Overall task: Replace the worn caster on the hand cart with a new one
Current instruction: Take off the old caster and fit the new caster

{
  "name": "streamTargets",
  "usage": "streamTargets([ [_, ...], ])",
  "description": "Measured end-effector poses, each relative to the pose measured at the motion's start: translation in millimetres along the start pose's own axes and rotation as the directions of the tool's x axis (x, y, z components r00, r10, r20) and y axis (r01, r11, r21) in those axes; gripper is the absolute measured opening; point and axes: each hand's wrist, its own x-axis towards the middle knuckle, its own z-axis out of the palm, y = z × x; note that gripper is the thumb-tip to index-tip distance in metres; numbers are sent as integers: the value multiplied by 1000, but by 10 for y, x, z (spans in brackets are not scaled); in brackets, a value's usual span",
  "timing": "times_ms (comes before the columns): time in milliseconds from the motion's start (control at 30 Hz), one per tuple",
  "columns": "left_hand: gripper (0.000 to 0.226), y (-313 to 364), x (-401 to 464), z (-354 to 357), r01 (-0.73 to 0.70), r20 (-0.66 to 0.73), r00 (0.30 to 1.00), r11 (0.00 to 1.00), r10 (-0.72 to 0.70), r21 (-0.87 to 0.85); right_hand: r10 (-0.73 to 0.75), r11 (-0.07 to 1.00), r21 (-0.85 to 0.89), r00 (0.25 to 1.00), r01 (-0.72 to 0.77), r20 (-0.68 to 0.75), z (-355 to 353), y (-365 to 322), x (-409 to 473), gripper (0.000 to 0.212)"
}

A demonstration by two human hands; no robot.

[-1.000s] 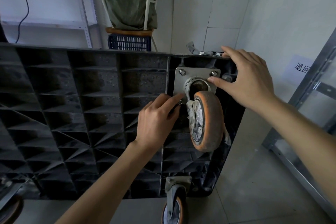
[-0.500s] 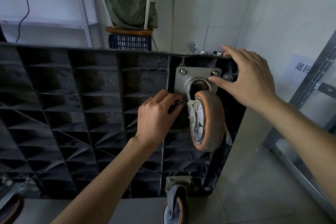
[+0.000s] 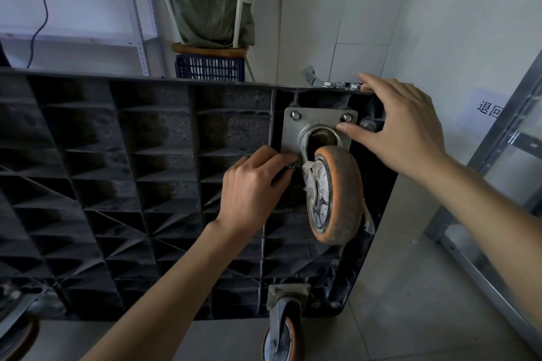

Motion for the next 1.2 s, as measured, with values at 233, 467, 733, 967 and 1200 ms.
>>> streamTargets([
  [233, 18, 65, 37, 5, 51, -56, 997, 999, -50, 15, 1, 1000, -3, 1000, -1, 1, 2, 1, -5, 84],
  [467, 27, 63, 15, 11, 46, -65, 997, 999, -46, 7, 4, 1000, -2, 1000, -4, -1, 0, -2, 0, 84],
  [733, 15, 14, -24, 11, -38, -50, 998, 997, 42, 69, 4, 1000, -3, 1000, -4, -1, 4, -1, 0, 85],
  [967, 20, 48, 17, 28, 27, -89, 996, 999, -24, 33, -2, 1000, 0, 1000, 2, 3, 3, 2, 3, 84],
  [1200, 19, 29, -29, 69, 32, -136, 990, 999, -29, 20, 2, 1000, -9, 1000, -2, 8, 13, 14, 2, 84],
])
